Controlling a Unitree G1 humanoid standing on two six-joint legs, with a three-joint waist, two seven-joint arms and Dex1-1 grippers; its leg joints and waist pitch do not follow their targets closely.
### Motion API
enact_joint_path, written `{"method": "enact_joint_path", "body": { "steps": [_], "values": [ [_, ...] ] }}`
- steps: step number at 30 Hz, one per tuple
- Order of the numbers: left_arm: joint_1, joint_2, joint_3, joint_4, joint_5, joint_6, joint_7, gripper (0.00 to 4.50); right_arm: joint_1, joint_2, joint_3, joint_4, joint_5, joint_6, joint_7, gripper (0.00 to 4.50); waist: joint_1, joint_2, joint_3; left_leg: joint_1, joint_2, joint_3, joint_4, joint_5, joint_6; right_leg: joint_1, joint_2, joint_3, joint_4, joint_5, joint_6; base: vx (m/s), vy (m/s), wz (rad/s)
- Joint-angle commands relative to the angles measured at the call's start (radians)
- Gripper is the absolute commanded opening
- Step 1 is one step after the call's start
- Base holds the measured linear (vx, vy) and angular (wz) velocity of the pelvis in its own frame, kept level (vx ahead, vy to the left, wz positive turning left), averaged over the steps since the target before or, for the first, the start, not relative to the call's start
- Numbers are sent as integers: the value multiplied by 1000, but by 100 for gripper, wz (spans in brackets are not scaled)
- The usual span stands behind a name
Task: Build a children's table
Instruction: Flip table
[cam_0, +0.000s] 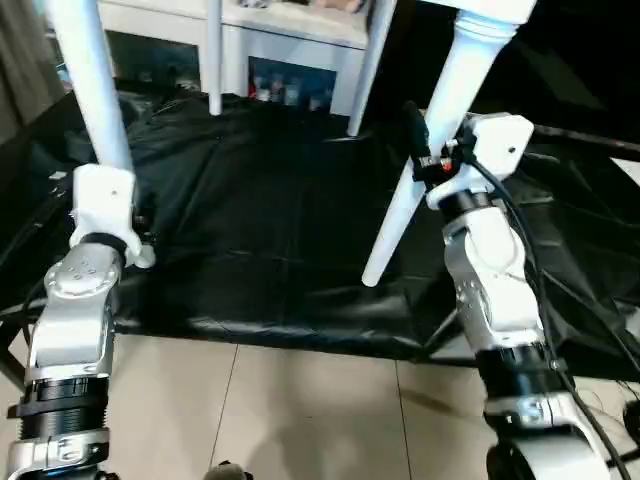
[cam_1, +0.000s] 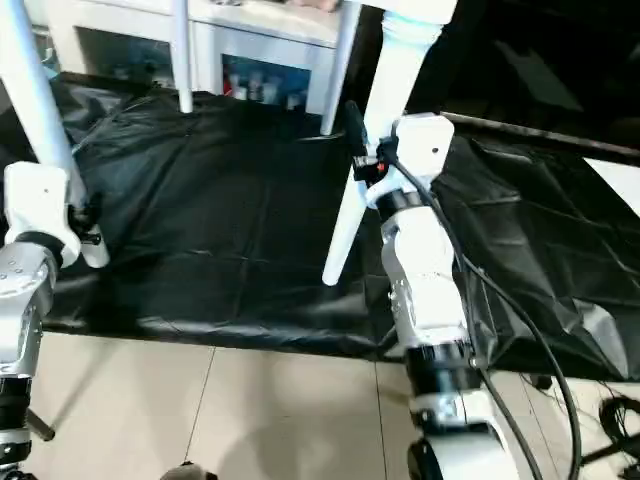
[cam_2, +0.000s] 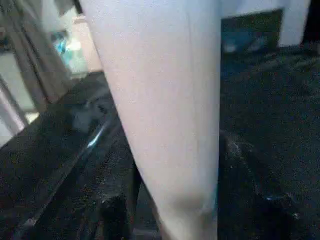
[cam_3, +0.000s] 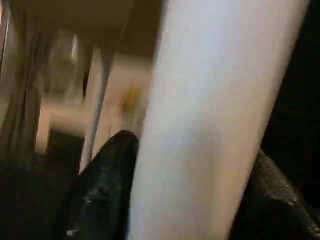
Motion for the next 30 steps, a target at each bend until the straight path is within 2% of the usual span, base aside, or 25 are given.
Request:
{"method": "enact_joint_path", "body": {
  "steps": [1,4,5,7,8,9,10,11,12,13,15,16,19,20,21,22,24,25,26,27,30],
  "values": [
    [15,-12,-5,-7,-10,-23,8,272,28,-5,-2,58,-4,5,18,288,-20,46,-52,62,55,-60,-101,-712,-188,-27,-67,33,-100,-383,-102,0,0,0],
    [37,-19,11,-8,-19,-62,17,289,38,2,-8,56,25,-6,43,304,-30,41,-57,55,55,-63,-105,-694,-178,-16,-66,27,-96,-339,-111,0,0,0],
    [49,-22,19,-16,-29,-77,16,316,47,4,-9,46,35,-7,53,319,-34,38,-59,44,53,-59,-105,-634,-161,-8,-68,29,-91,-290,-119,-8,37,-18],
    [75,-24,27,-33,-35,-114,17,315,70,3,-5,16,45,-6,67,332,-31,46,-58,35,55,-55,-106,-556,-137,-6,-71,34,-89,-221,-123,3,26,-18],
    [103,-30,39,-55,-45,-158,20,312,100,6,-1,-26,55,5,80,341,-32,48,-55,37,53,-53,-106,-559,-132,-10,-66,32,-90,-244,-120,0,0,0],
    [116,-35,47,-67,-52,-177,22,343,115,8,0,-47,62,12,86,352,-29,43,-55,46,54,-48,-101,-575,-126,-18,-67,36,-98,-268,-114,0,0,0],
    [122,-39,51,-73,-57,-187,22,357,124,7,2,-57,59,9,85,361,-29,42,-54,46,55,-48,-100,-579,-124,-20,-68,37,-99,-278,-115,0,0,0],
    [144,-52,65,-93,-73,-220,23,358,153,5,10,-92,51,0,84,370,-27,45,-52,50,55,-47,-99,-594,-121,-24,-67,38,-106,-312,-113,0,0,0],
    [201,-78,91,-132,-100,-301,27,353,224,-4,28,-163,42,-20,93,374,-23,50,-48,53,53,-48,-96,-619,-121,-29,-70,40,-115,-353,-111,0,0,0],
    [239,-95,104,-150,-117,-339,24,353,268,-7,38,-202,45,-26,104,374,-21,52,-47,52,56,-49,-98,-626,-121,-28,-72,41,-118,-365,-105,0,0,0],
    [295,-119,123,-169,-135,-393,26,359,330,-11,50,-247,48,-36,118,375,-22,46,-48,48,55,-47,-99,-613,-110,-25,-66,41,-117,-352,-99,0,0,0],
    [315,-128,130,-175,-139,-412,29,359,352,-12,54,-260,47,-41,121,375,-22,51,-49,45,55,-48,-100,-600,-106,-21,-65,42,-116,-336,-100,0,0,0],
    [454,-164,116,-252,-182,-412,-17,359,458,-30,68,-321,51,-11,143,375,-23,49,-47,34,58,-47,-104,-572,-92,-13,-63,43,-112,-314,-99,0,0,0],
    [489,-164,91,-280,-166,-419,-20,359,479,-33,63,-343,73,27,148,375,-22,46,-45,33,58,-45,-105,-562,-84,-14,-59,43,-113,-311,-97,0,0,0],
    [503,-163,79,-291,-157,-421,-21,359,487,-33,60,-351,82,46,149,375,-20,46,-45,37,58,-44,-102,-565,-81,-16,-58,44,-113,-316,-95,0,0,0],
    [540,-181,43,-322,-151,-357,-15,359,506,-35,42,-366,79,124,121,375,-22,46,-43,37,58,-44,-103,-565,-76,-17,-58,46,-114,-329,-95,0,0,0],
    [544,-190,35,-324,-147,-329,-8,359,509,-35,35,-367,76,146,109,375,-21,47,-40,44,58,-42,-101,-580,-85,-25,-57,46,-119,-369,-90,0,0,0],
    [542,-194,24,-317,-124,-314,10,359,508,-33,27,-365,86,167,103,375,-22,45,-37,47,53,-43,-97,-598,-89,-30,-58,46,-127,-419,-80,0,0,0],
    [540,-201,1,-301,-85,-315,31,359,495,-25,7,-337,83,156,76,375,-23,47,-37,45,53,-46,-98,-598,-93,-29,-60,45,-129,-446,-66,0,0,0],
    [535,-208,-5,-294,-63,-333,47,359,485,-24,5,-321,80,178,64,375,-25,42,-37,45,53,-48,-98,-602,-97,-28,-61,42,-131,-468,-57,0,0,0],
    [526,-205,-19,-294,-33,-354,54,359,473,-23,13,-302,88,211,70,375,-28,44,-37,44,52,-52,-99,-609,-103,-27,-60,39,-131,-473,-50,0,0,0]
  ]
}}
